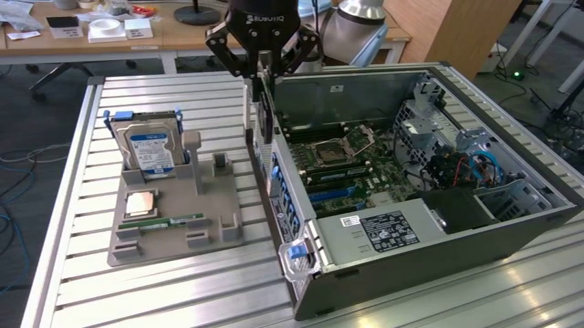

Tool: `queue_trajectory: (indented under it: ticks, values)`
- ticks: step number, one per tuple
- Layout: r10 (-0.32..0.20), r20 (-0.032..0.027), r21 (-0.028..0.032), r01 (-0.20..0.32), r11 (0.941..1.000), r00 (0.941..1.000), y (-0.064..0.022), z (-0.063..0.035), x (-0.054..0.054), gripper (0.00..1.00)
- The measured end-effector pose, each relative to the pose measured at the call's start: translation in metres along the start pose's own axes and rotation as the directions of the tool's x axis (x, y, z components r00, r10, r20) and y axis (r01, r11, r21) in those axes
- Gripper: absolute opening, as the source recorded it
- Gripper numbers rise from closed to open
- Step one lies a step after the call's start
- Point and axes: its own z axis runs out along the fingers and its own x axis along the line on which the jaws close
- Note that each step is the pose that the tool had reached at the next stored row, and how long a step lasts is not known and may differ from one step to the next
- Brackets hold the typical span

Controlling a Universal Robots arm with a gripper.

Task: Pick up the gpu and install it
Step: 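Pick up the gpu and move the gpu toward the slot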

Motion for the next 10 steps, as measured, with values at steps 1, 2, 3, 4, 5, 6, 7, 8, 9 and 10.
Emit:
queue_trajectory:
  ticks: [1, 2, 3, 4, 5, 6, 7, 8, 9, 10]
  values:
    - [0.0, 0.0, -0.0004, 0.0, 1.0, 1.0, 0.0002, 0.0001, -0.003, 0.26]
    - [0.0, 0.0, -0.0009, 0.0, 1.0, 1.0, 0.0004, 0.0002, -0.006, 0.26]
    - [0.0, -0.0001, -0.0014, 0.0, 1.0, 1.0, 0.0006, 0.0003, -0.009, 0.26]
    - [0.0, -0.0001, -0.0018, 0.0, 1.0, 1.0, 0.0007, 0.0004, -0.013, 0.26]
    - [0.0, -0.0002, -0.0025, 0.0, 1.0, 1.0, 0.001, 0.0006, -0.016, 0.26]
    - [0.0, -0.0001, -0.0031, 0.0, 1.0, 1.0, 0.0012, 0.0007, -0.019, 0.26]
    - [0.0, -0.0001, -0.0038, 0.0, 1.0, 1.0, 0.0014, 0.0008, -0.022, 0.26]
    - [0.0, -0.0002, -0.0046, 0.0, 1.0, 1.0, 0.0016, 0.0009, -0.025, 0.26]
    - [0.0, -0.0004, -0.0057, 0.0, 1.0, 1.0, 0.0018, 0.001, -0.029, 0.26]
    - [0.0, -0.0003, -0.0069, 0.0, 1.0, 1.0, 0.002, 0.0012, -0.032, 0.26]
